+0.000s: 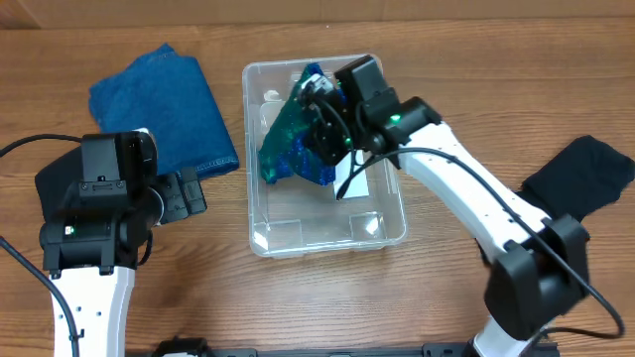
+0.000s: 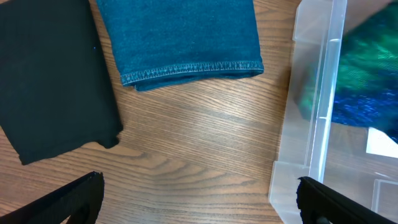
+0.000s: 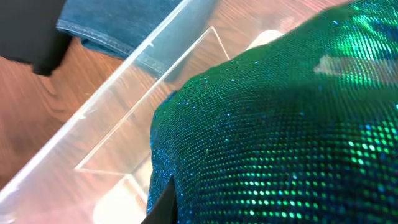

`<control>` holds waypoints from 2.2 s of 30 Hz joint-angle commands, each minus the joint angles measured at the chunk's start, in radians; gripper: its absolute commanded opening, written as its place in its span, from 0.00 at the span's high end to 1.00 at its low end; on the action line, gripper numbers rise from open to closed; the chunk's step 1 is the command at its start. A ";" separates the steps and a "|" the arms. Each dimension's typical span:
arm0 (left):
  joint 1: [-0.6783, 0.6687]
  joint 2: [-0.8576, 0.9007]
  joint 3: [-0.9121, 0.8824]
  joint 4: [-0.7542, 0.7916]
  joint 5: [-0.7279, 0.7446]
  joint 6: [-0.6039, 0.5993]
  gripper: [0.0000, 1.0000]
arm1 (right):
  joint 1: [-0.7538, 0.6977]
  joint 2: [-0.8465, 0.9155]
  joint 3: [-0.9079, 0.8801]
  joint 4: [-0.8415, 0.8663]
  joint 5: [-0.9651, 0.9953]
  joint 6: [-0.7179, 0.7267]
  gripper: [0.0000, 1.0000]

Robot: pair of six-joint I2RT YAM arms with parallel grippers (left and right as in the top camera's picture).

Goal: Pack container
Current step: 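Carry the sparkly fabric into the clear bin and release it, then move the right gripper to the black cloth on the right, then grasp the right black cloth and drop it into the bin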

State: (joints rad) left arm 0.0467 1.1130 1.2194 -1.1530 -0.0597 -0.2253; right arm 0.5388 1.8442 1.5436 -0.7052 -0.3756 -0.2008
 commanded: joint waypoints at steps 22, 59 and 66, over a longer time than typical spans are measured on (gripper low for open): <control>0.005 0.000 0.027 -0.002 0.008 0.019 0.00 | -0.539 -0.655 0.015 -0.428 0.739 0.791 0.00; 0.005 0.000 0.027 0.006 0.008 0.019 0.00 | -1.168 -0.367 -0.887 0.220 -0.314 0.398 0.96; 0.005 0.000 0.027 0.005 0.008 0.019 0.00 | -0.885 -0.636 -0.548 0.003 -0.365 0.323 0.96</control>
State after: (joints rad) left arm 0.0467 1.1133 1.2205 -1.1515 -0.0597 -0.2253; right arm -0.4843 1.3197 0.8200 -0.6640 -0.6991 0.1745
